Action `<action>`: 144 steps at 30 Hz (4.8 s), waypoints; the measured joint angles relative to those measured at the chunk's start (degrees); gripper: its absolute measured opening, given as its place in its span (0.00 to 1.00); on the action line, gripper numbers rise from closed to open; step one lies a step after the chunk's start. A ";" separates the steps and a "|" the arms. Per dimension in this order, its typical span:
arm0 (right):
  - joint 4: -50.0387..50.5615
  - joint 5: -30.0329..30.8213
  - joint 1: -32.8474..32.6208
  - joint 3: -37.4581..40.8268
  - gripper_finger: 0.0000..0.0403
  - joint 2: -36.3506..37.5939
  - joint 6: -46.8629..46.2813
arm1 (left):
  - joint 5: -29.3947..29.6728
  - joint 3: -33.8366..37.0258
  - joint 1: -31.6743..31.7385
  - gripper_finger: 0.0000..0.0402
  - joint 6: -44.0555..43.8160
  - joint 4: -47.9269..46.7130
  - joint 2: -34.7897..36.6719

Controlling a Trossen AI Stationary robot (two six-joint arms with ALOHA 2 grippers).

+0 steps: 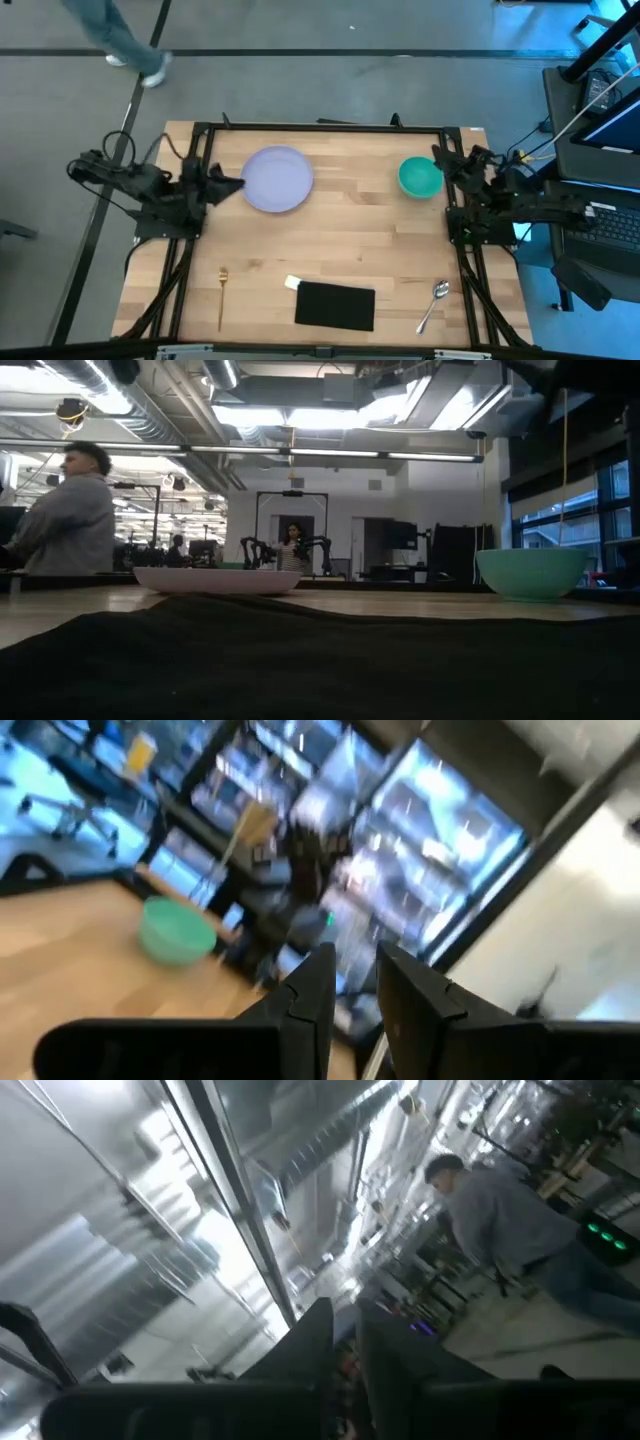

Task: Set table place
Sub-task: Stack the green bowl on top of the purple plate

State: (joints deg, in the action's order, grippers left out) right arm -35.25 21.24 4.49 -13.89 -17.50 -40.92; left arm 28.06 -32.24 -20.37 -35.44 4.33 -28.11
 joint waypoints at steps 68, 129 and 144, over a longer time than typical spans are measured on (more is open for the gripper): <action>36.03 -28.70 1.73 -42.69 0.13 -47.74 11.20 | -19.98 -26.63 28.14 0.38 2.53 -30.42 -71.08; 62.92 -16.16 -6.93 -42.64 0.13 -36.82 14.40 | -20.68 -56.91 6.38 0.25 -4.99 -32.01 -95.03; 91.56 -15.61 -7.10 -42.64 0.13 -36.20 15.19 | -31.74 -56.94 9.07 0.44 -15.46 -19.48 -93.00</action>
State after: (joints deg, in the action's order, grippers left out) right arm 56.30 5.63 -2.61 -56.53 -53.71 -25.73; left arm -3.68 -89.19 -11.30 -50.89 -15.15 -121.11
